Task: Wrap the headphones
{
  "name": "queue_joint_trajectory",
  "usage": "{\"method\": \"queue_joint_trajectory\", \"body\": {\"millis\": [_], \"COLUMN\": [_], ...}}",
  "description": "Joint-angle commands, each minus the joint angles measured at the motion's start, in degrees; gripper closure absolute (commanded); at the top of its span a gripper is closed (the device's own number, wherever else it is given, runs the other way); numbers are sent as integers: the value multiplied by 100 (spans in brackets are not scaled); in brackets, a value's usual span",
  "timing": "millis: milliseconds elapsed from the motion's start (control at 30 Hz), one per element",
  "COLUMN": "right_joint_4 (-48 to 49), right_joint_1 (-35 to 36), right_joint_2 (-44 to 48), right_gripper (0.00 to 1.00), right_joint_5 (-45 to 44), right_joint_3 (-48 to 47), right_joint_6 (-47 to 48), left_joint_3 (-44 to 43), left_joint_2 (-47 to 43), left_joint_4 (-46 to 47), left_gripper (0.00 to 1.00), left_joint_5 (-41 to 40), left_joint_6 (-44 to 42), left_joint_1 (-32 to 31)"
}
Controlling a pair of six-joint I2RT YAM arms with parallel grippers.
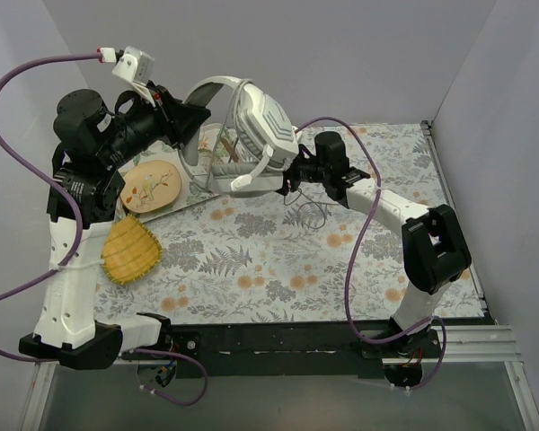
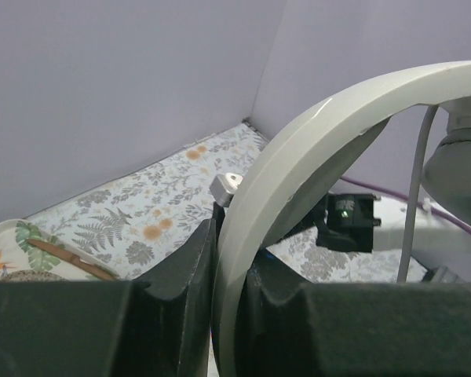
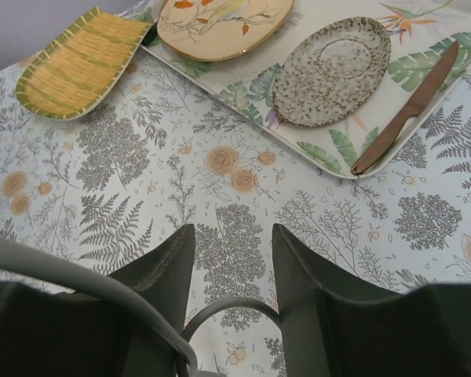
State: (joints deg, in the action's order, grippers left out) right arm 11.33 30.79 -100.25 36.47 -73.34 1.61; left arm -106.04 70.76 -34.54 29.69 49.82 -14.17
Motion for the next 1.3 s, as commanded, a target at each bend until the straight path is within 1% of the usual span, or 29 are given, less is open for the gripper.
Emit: {"method": "queue_joint_trajectory", "body": {"millis": [0,100,133,167,200,233,267,367,467,567,733,833,933,1000,1067,1133,1200,1233,1267], "right_joint_4": [897,923,923,949,1098,1204,1283,1459,1722,1811,1671,1889,2153,2302,2286,1997,1960,1995,2013], "right_joint_1": [33,94,94,94,94,94,103,94,103,94,94,94,94,112,173,314,375,376,384], "right_joint_2": [5,-30,-30,-13,14,92,163,365,559,699,665,568,349,173,23,-231,-546,-644,-732], "right_gripper": [46,42,37,28,27,17,11,9,8,6,6,7,9,12,13,14,16,20,32], "right_joint_5": [325,387,413,449,475,501,510,493,537,493,2,-297,-430,-334,-237,-385,-421,-386,-351], "right_joint_3": [424,662,733,812,1056,1180,1312,1717,2069,2271,2263,2193,1982,1772,1552,1157,954,831,778], "right_joint_6": [-284,-214,-196,-178,-178,-170,-178,-178,-178,-178,-178,-178,-318,-432,-451,-354,-432,-616,-687], "left_joint_3": [-250,-426,-513,-566,-619,-742,-795,-831,-778,-708,-628,-760,-927,-962,-919,-840,-708,-673,-646], "left_joint_2": [104,183,201,227,262,280,306,324,316,280,228,227,263,298,307,350,377,368,386], "left_joint_4": [343,387,396,431,440,440,431,466,475,528,545,528,528,528,528,510,528,536,545], "left_gripper": [100,100,100,100,100,100,100,100,100,100,100,100,100,100,100,100,100,100,100], "left_joint_5": [-1148,-1377,-1422,-1457,-1527,-1563,-1607,-1774,-1844,-2081,-2047,-1897,-1871,-1844,-1862,-2054,-2204,-2292,-2327], "left_joint_6": [432,484,502,519,511,476,441,370,335,195,159,221,265,291,335,475,537,616,660], "left_joint_1": [-15,-15,-15,-6,-15,-6,-6,-6,-15,-6,-15,-15,-6,-6,-6,-6,-6,-6,2]}}
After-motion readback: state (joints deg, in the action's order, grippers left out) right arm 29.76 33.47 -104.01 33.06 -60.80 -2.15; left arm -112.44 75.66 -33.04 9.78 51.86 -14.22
